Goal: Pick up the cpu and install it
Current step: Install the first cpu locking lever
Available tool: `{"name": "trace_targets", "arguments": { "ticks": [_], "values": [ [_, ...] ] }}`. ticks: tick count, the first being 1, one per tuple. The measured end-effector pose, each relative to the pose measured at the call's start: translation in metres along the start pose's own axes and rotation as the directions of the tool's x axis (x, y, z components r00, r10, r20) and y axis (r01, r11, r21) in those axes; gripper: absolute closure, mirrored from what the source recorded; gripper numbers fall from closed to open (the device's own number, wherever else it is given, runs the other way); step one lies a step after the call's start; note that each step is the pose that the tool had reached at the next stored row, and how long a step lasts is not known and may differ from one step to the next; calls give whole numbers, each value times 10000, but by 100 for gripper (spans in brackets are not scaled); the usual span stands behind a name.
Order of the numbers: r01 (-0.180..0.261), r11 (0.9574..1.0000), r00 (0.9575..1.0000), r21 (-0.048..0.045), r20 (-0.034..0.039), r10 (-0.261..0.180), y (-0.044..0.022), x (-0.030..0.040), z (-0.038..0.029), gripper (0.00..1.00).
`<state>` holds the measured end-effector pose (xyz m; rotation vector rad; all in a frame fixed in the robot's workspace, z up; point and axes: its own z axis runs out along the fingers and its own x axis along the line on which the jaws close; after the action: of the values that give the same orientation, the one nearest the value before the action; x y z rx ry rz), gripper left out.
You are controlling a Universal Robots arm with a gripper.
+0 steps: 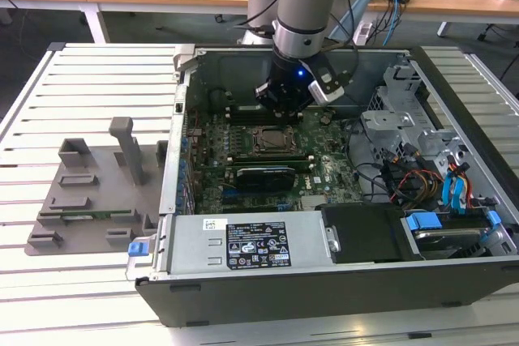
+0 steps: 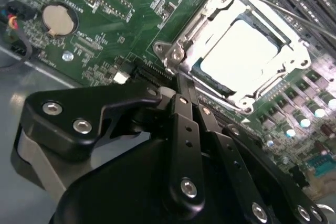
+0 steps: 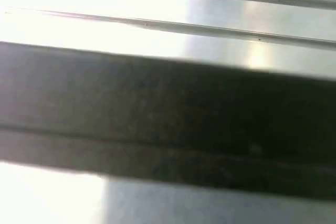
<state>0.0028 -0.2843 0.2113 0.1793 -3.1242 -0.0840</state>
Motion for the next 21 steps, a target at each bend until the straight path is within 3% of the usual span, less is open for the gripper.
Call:
{"name": "trace_targets", "arguments": {
  "ticks": [1,4,7,10,12,15,17,21],
  "values": [
    [-1,10000,10000,1,4,1,0,1,-36,89],
    [-2,10000,10000,1,7,2,-63,9,-47,89],
    [-2,10000,10000,1,7,2,-211,27,-55,89],
    [-2,10000,10000,1,7,2,-311,38,-61,89],
    [-1,10000,10000,2,7,1,-339,42,-71,89],
    [-2,10000,10000,1,8,2,-343,45,-232,89],
    [-2,10000,10000,-4,9,2,-329,47,-522,89],
    [-2,10000,10000,-12,11,2,-329,47,-544,89]
  ]
}}
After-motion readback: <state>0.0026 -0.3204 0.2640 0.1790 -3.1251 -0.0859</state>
